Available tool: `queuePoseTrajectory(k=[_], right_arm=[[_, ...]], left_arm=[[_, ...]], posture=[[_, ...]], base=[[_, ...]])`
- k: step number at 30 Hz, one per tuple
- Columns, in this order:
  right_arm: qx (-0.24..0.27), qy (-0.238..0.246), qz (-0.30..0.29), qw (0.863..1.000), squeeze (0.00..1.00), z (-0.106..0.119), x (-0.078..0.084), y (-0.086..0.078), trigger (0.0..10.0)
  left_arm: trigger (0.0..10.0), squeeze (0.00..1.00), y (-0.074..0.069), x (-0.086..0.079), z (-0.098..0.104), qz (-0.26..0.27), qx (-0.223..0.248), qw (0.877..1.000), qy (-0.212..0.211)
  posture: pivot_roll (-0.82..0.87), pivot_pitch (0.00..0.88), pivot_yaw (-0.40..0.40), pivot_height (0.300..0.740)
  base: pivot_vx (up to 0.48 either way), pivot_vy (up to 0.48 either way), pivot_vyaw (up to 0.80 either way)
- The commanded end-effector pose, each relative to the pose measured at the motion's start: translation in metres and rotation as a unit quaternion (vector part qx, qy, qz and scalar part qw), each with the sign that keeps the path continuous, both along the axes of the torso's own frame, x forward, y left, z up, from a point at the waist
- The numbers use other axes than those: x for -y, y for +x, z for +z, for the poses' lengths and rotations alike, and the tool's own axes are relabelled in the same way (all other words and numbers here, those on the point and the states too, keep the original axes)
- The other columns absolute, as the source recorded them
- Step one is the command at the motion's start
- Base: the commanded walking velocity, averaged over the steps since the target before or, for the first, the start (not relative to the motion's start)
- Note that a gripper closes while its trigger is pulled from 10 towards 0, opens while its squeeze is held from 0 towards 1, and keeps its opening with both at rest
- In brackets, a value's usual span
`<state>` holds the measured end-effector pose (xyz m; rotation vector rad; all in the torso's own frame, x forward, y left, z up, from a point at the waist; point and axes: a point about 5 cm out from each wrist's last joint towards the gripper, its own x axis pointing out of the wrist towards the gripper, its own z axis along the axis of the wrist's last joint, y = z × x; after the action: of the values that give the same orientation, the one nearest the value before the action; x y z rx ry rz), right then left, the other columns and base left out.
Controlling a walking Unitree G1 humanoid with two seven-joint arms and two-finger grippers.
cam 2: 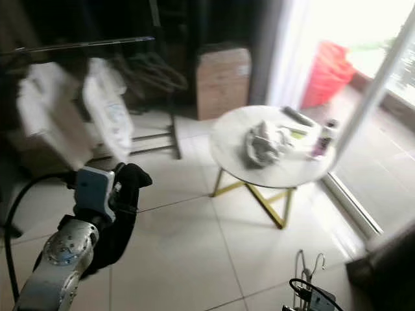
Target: Hang hanger
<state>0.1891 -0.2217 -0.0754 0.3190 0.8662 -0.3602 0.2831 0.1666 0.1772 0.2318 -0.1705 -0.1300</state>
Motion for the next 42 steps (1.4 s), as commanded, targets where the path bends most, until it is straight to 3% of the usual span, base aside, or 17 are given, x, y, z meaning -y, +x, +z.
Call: queuePoseTrajectory(k=[1,5,8,14,20,27,36,42], right_arm=[[-0.008,-0.001,-0.009,1.0,0.0,-0.002,0.003,-0.005,10.0],[-0.008,0.001,-0.005,1.0,0.0,-0.002,0.001,-0.005,10.0],[-0.009,0.003,-0.003,1.0,0.0,-0.003,-0.001,-0.005,10.0],[-0.009,0.004,-0.001,1.0,0.0,-0.003,-0.003,-0.005,10.0],[-0.008,0.006,0.0,1.0,0.0,-0.003,-0.005,-0.004,10.0],[-0.003,0.019,0.015,1.0,0.0,-0.004,-0.011,-0.004,10.0],[-0.008,0.019,0.051,0.998,0.0,-0.006,-0.019,-0.004,10.0],[-0.009,0.021,0.066,0.998,0.0,-0.007,-0.023,-0.005,10.0]], left_arm=[[10.0,0.0,-0.002,0.007,0.003,-0.017,0.009,1.0,-0.005],[10.0,0.0,-0.002,0.006,0.002,-0.015,0.004,1.0,-0.006],[10.0,0.0,0.0,0.004,-0.002,-0.006,-0.018,0.999,-0.029],[10.0,0.0,0.003,0.002,-0.001,-0.007,-0.013,1.0,-0.003],[10.0,0.0,0.003,0.006,0.003,-0.013,-0.005,1.0,-0.009],[10.0,0.0,0.004,0.007,0.004,-0.005,-0.005,1.0,0.008],[10.0,0.0,0.007,-0.003,0.007,0.048,-0.001,0.998,0.041],[10.0,0.0,0.006,-0.005,0.004,0.037,-0.009,0.999,0.03]], posture=[[0.03,0.099,0.03,0.74],[0.03,0.096,0.032,0.74],[0.03,0.089,0.038,0.74],[0.03,0.079,0.044,0.74],[0.04,0.076,0.047,0.74],[0.04,0.072,0.052,0.74],[0.04,0.067,0.059,0.74],[0.04,0.063,0.063,0.74]], base=[[0.0,0.0,-0.78],[0.0,0.0,-0.78],[0.0,0.259,-0.78],[0.0,0.314,-0.78],[0.0,0.0,-0.78],[0.0,0.0,0.0],[0.0,0.0,0.0],[0.0,0.0,0.0]])
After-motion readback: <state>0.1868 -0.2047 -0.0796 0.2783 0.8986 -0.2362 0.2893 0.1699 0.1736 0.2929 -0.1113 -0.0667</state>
